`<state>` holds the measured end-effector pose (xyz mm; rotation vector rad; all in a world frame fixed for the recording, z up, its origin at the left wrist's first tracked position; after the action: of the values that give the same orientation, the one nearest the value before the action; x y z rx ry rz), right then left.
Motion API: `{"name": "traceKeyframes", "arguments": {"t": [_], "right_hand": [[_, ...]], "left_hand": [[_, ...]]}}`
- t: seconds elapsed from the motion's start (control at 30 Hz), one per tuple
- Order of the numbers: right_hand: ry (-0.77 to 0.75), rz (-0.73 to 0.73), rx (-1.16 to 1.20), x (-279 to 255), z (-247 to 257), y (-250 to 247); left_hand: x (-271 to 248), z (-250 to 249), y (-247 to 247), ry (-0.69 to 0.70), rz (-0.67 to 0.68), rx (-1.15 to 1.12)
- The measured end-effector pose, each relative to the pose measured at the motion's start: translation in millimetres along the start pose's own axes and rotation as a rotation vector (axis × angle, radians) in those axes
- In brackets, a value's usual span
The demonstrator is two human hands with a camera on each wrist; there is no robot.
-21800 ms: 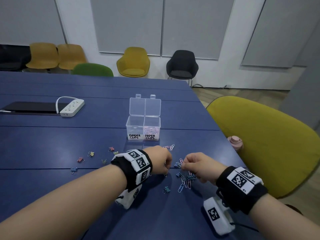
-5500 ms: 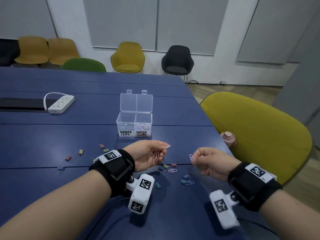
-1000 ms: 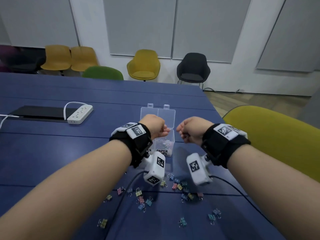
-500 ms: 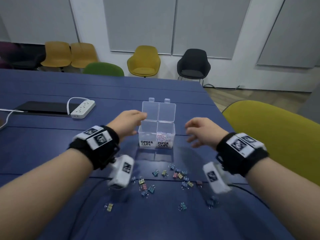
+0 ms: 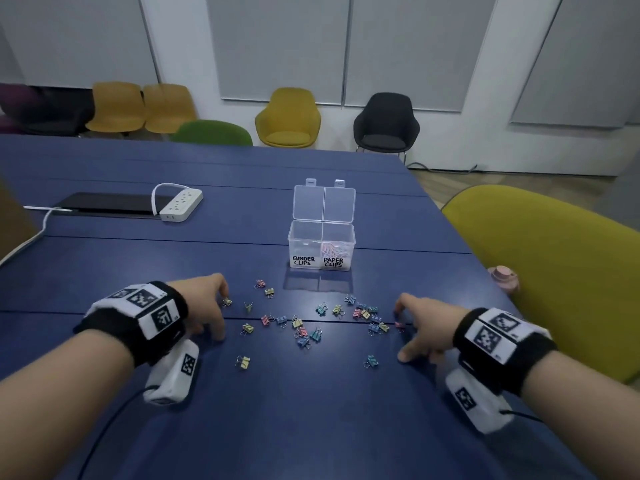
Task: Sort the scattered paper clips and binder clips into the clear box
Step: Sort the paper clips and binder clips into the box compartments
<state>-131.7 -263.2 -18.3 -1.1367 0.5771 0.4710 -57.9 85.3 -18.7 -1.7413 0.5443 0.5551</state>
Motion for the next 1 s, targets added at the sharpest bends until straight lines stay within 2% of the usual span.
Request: {"name": "traceKeyframes", "arguments": {"t": [0.13,0.27,0.5,0.6,0.73,0.87,1.0], "right_hand": [[-0.013,-0.054,-0.009,15.6,28.9,-3.1],[-0.04,-0.059,-0.081,25.2,56.6,-0.7],[-0.096,-0.041,-0.199,31.4,96.2,4.6],[-0.138,-0.041,-0.234,29.0,110.4,7.8],[-0.185,-0.095,-0.397,31.6,124.9,12.4],[-0.164,-0.084,-0.441,36.4,126.9,13.3],[-0.179,-0.056,-0.273,41.2,117.5,10.3]], "left_hand": [[4.7,-20.4,9.4,0.11,-0.079,-0.042],[7.5,-40.2,16.5,0.246,-0.056,-0.007],[4.1,-69.9,25.3,0.333,-0.015,0.051],[2.5,-84.1,31.8,0.375,-0.048,0.171],[1.1,-97.4,35.3,0.418,-0.088,0.294],[0.0,-95.1,32.7,0.451,-0.084,0.248],[3.1,-82.2,29.3,0.494,-0.046,-0.011]]}}
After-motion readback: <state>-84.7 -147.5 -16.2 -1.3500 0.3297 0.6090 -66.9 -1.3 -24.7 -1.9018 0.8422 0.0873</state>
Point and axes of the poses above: each hand's wrist, its own x-axis towards the middle knuckle, its own y-axis out of the palm, z = x × y, the point moved 2 cm from there along x, towards the middle knuckle, and after that the axes turned 10 degrees about z, right-handed, at the moved point
